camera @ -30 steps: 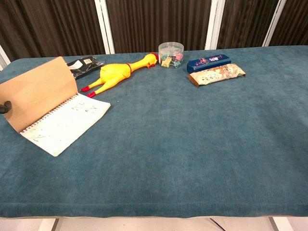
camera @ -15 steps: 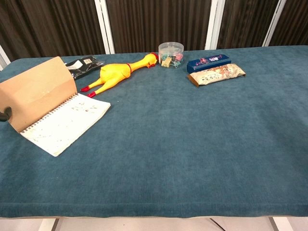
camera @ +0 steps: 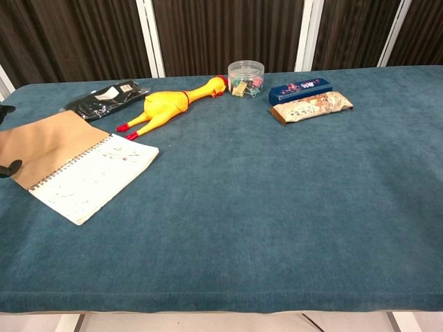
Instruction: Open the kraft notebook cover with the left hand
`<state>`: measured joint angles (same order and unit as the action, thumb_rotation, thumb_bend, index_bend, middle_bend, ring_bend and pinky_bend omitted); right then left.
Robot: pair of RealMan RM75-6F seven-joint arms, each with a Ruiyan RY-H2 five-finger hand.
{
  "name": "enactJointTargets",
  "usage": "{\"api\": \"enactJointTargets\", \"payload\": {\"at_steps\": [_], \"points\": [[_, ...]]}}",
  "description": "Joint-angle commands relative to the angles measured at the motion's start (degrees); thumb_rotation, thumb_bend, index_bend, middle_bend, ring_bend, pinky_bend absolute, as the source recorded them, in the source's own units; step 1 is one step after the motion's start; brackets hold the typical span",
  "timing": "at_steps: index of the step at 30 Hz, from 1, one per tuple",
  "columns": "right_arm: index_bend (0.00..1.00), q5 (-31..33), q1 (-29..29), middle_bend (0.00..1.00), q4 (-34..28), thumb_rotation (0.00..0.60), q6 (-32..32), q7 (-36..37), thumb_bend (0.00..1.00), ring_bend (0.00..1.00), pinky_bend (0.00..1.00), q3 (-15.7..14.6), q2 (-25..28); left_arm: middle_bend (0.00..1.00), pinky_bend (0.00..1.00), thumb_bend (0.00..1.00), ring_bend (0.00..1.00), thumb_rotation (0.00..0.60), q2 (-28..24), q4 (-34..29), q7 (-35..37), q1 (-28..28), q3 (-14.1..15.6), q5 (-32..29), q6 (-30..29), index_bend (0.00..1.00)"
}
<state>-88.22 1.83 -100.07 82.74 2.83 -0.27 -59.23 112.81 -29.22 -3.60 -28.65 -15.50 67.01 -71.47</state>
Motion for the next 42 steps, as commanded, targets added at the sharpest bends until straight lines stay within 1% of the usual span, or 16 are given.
{"api": "enactJointTargets", "payload": {"at_steps": [1,4,6,9,11,13,14,16,17,19,21,23,25,28,37,42], "points": [[0.00,0.05,0.02,0.00,-0.01,0.600,-0.01,-0.07,0.07,0.00,0.10,0.03,-0.04,0.00,0.34,0.36,0.00,0.600,1.70,5.66,4.90,-0.88,1.40,3.27,-2.38,0.00],[0.00,0.05,0.01,0.00,-0.02,0.600,0.03,-0.17,0.07,0.00,0.10,0.03,-0.10,0.00,0.34,0.36,0.00,0.600,0.66,6.77,8.40,-0.89,2.58,5.65,-4.70,0.00],[0.00,0.05,-0.01,0.00,-0.02,0.600,0.13,-0.24,0.07,0.00,0.10,0.06,-0.18,0.00,0.33,0.36,0.00,0.600,-1.20,6.36,10.78,-0.63,3.73,7.85,-7.70,0.00],[0.00,0.01,-0.02,0.00,0.13,0.600,0.38,-0.43,0.07,0.00,0.10,0.19,-0.45,0.00,0.32,0.36,0.00,0.600,-6.08,2.16,13.92,0.61,5.89,11.40,-12.42,0.00],[0.00,-0.03,-0.04,0.00,0.29,0.600,0.61,-0.64,0.07,0.00,0.10,0.29,-0.72,0.00,0.32,0.37,0.00,0.600,-11.37,-4.93,14.50,2.52,8.19,14.48,-16.31,0.00],[0.00,-0.05,-0.12,0.00,0.52,0.600,1.02,-0.97,0.07,0.00,0.10,0.48,-1.13,0.00,0.32,0.37,0.00,0.600,-16.73,-13.78,12.75,4.99,10.13,16.97,-20.51,0.00],[0.00,-0.12,-0.20,0.00,0.74,0.600,1.51,-1.25,0.07,0.00,0.10,0.68,-1.56,0.00,0.32,0.37,0.00,0.600,-20.21,-20.32,10.37,6.73,11.49,18.66,-23.32,0.00],[0.00,-0.37,-0.38,0.00,1.26,0.600,2.44,-1.75,0.07,0.00,0.10,0.99,-2.30,0.00,0.30,0.36,0.00,0.600,-24.60,-29.13,5.70,8.97,13.38,21.21,-27.06,0.01],[0.00,-0.64,-0.54,0.00,1.58,0.600,3.06,-2.11,0.07,0.00,0.10,1.09,-2.67,0.00,0.30,0.36,0.01,0.600,-27.49,-34.40,1.93,10.01,15.10,23.30,-28.34,0.02],[0.00,-0.89,-0.90,0.00,1.91,0.600,3.96,-2.57,0.07,0.00,0.10,1.15,-3.12,0.00,0.28,0.37,0.02,0.600,-31.61,-41.47,-3.42,11.50,17.76,26.62,-29.74,0.04],[0.00,-1.05,-1.18,0.00,1.91,0.600,4.45,-2.84,0.07,0.00,0.09,1.07,-3.15,0.00,0.28,0.37,0.02,0.600,-34.00,-45.95,-6.72,12.79,19.99,28.28,-29.37,0.05],[0.00,-1.23,-1.41,0.00,1.87,0.600,4.90,-2.86,0.07,0.00,0.09,1.04,-3.03,0.00,0.27,0.37,0.03,0.600,-37.00,-50.50,-9.60,13.75,22.37,29.01,-27.10,0.06],[0.00,-1.31,-1.57,0.00,1.85,0.600,5.21,-2.73,0.07,0.00,0.09,1.06,-2.90,0.01,0.27,0.38,0.04,0.600,-39.76,-55.75,-11.69,14.56,23.58,27.78,-24.47,0.07],[0.00,-1.31,-1.62,0.00,1.79,0.600,5.06,-2.67,0.07,0.00,0.09,0.94,-2.58,0.03,0.27,0.39,0.05,0.600,-41.79,-59.58,-13.60,14.92,23.70,27.06,-22.41,0.08],[0.00,-1.78,-1.51,0.00,1.43,0.600,4.48,-1.85,0.07,0.00,0.09,0.54,-1.80,0.04,0.28,0.40,0.06,0.600,-42.62,-63.19,-18.88,15.58,21.21,21.42,-16.54,0.13],[0.00,-1.99,-1.56,0.00,1.52,0.600,4.57,-1.52,0.07,0.00,0.09,0.49,-1.78,0.05,0.28,0.40,0.07,0.600,-42.65,-63.52,-19.33,15.77,20.47,21.99,-15.88,0.13]]}}
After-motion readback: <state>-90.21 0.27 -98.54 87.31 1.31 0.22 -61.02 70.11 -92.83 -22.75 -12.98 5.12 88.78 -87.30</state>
